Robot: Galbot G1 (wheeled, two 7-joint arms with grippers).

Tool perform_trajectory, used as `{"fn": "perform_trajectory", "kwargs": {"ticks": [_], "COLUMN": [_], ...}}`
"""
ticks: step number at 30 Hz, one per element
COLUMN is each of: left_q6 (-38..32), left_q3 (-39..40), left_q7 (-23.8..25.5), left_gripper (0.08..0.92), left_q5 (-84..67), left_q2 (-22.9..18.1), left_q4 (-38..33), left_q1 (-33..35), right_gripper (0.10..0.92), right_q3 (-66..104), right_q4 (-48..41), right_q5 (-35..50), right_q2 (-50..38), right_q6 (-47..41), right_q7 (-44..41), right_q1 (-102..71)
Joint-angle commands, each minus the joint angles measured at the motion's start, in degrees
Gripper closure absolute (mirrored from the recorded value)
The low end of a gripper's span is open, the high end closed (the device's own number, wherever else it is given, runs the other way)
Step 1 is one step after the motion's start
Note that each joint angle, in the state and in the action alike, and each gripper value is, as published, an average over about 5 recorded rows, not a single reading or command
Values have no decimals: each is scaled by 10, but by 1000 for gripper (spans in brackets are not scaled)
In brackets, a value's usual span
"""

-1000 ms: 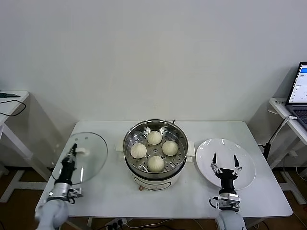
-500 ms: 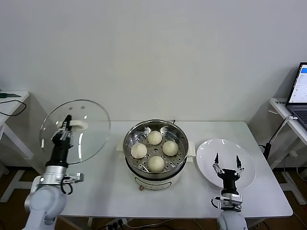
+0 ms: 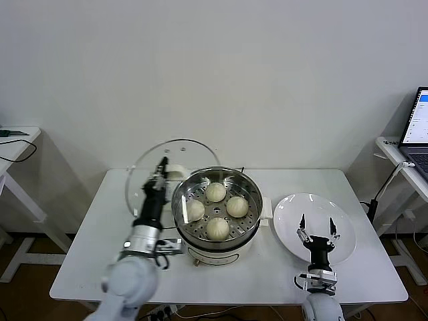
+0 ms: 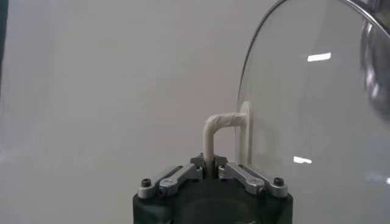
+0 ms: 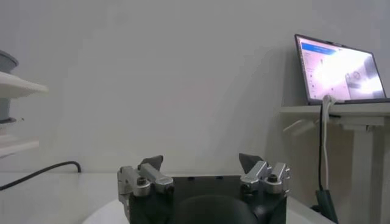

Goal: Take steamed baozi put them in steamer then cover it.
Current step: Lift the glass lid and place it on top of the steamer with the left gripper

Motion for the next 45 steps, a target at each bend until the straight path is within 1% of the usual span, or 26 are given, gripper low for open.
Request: {"fn": "perform_trajectory", "kwargs": {"ticks": [1, 13, 21, 27, 31, 45], "left_q6": [109, 103, 98, 89, 84, 77], "left_q3": [164, 166, 154, 147, 143, 142], "left_q7": [95, 97, 93, 79, 70, 61], "left_gripper": [813, 813, 813, 813, 813, 813], "left_q5": [62, 121, 138, 143, 144, 148], "left_q2": [-46, -75, -84, -93, -94, -101], "left_q4": [55, 108, 126, 147, 152, 164], "left_q1": [-64, -67, -71, -74, -73, -74], "right_gripper": [203, 203, 203, 203, 203, 203], "right_q3": [-1, 5, 4, 3, 3, 3], "right_q4": [-7, -10, -12, -13, -13, -12], "right_q5": [-2, -3, -3, -3, -2, -2], "right_q2": [3, 2, 3, 5, 4, 4], "right_q6": [-1, -1, 0, 0, 0, -2], "right_q7": [0, -1, -2, -3, -3, -4], "right_q1": [4, 5, 4, 6, 6, 6]}}
